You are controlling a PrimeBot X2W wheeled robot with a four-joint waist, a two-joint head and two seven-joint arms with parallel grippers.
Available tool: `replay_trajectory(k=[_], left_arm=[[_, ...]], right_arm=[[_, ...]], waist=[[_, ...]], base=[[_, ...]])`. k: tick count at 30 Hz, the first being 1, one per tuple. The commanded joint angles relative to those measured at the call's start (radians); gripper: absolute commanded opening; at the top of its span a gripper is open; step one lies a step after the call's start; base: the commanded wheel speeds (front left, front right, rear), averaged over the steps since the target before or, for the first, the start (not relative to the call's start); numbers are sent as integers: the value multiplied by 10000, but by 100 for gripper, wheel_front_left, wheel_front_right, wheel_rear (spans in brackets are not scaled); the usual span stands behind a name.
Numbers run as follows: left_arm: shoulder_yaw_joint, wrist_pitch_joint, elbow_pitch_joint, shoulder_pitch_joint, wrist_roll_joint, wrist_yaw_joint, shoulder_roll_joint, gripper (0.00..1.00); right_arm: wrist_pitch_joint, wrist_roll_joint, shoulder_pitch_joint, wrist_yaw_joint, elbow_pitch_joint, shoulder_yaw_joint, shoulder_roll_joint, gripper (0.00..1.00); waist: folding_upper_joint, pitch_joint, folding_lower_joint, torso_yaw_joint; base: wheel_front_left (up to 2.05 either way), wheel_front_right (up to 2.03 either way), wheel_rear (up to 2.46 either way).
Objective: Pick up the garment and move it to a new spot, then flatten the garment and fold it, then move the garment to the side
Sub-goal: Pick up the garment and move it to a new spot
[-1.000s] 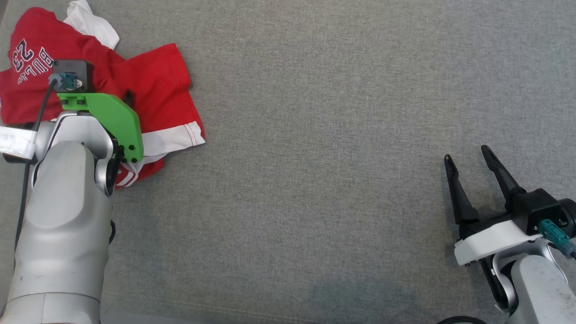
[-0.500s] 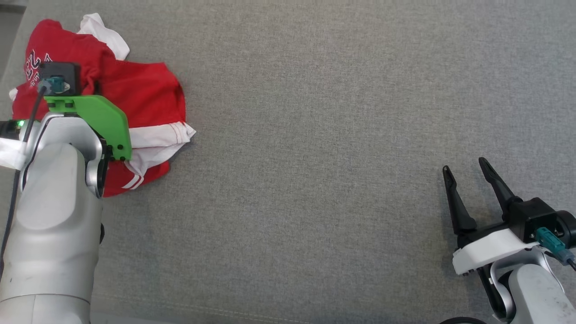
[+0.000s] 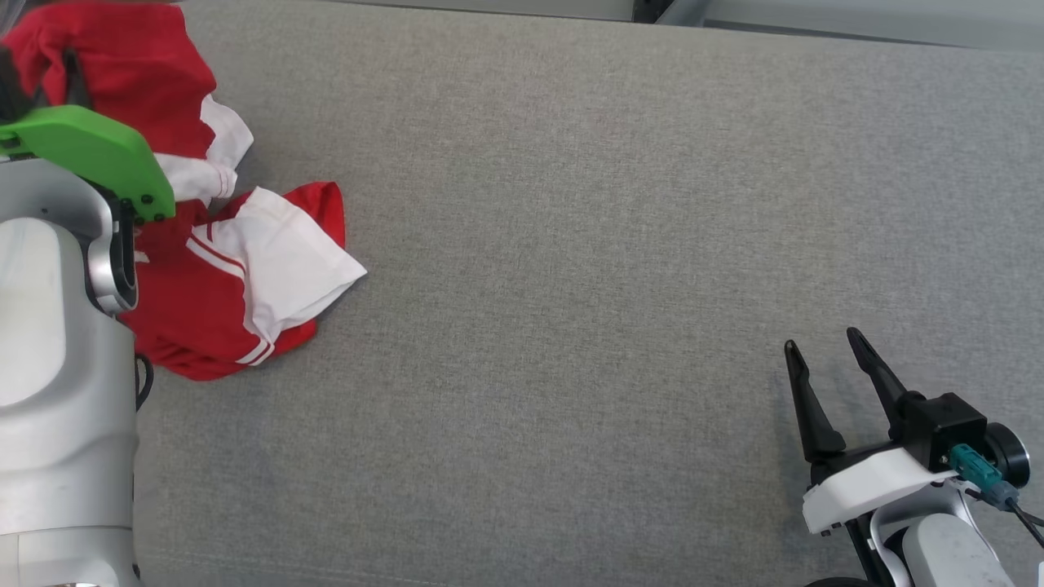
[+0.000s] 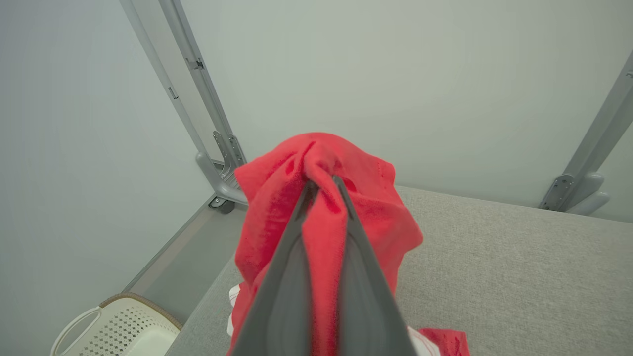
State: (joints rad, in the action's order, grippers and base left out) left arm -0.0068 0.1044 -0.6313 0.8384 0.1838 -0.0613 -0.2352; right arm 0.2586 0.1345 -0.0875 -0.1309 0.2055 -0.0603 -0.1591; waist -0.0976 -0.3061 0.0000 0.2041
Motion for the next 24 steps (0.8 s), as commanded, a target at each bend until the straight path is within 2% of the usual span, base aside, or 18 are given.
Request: replay_trajectory(k=[1, 5, 10, 16, 21, 22, 24], left_arm=[[-81, -20, 308, 117, 40, 34, 13, 0], [-387, 117, 1292, -265, 89, 249, 252, 0], [-959, 563, 2927, -1031, 396, 630, 920, 0], [-2101, 1315, 4763, -2546, 790, 846, 1584, 0], [-3546, 1657, 5279, -3574, 1058, 685, 1785, 0], [-3546, 1657, 5279, -3574, 1058, 685, 1785, 0], [-4285, 1614, 5117, -3915, 1277, 482, 1827, 0]], right_arm=[[63, 68, 164, 3, 9, 42, 66, 100], [63, 111, 374, 3, -5, 147, 173, 100], [63, 160, 685, 3, -30, 302, 363, 100], [63, 169, 863, 3, -40, 399, 518, 100], [63, 210, 728, 3, -34, 429, 657, 100], [63, 210, 728, 3, -34, 429, 657, 100], [63, 219, 604, 3, -25, 343, 719, 100]], waist=[[1, 371, 0, -282], [1, 782, 0, -642], [1, 1231, 0, -1246], [1, 1381, 0, -2212], [1, 1201, 0, -3087], [1, 1201, 0, -3087], [1, 1096, 0, -3682]], base=[[0, 0, 0], [0, 0, 0], [0, 0, 0], [0, 0, 0], [0, 0, 0], [0, 0, 0], [0, 0, 0]])
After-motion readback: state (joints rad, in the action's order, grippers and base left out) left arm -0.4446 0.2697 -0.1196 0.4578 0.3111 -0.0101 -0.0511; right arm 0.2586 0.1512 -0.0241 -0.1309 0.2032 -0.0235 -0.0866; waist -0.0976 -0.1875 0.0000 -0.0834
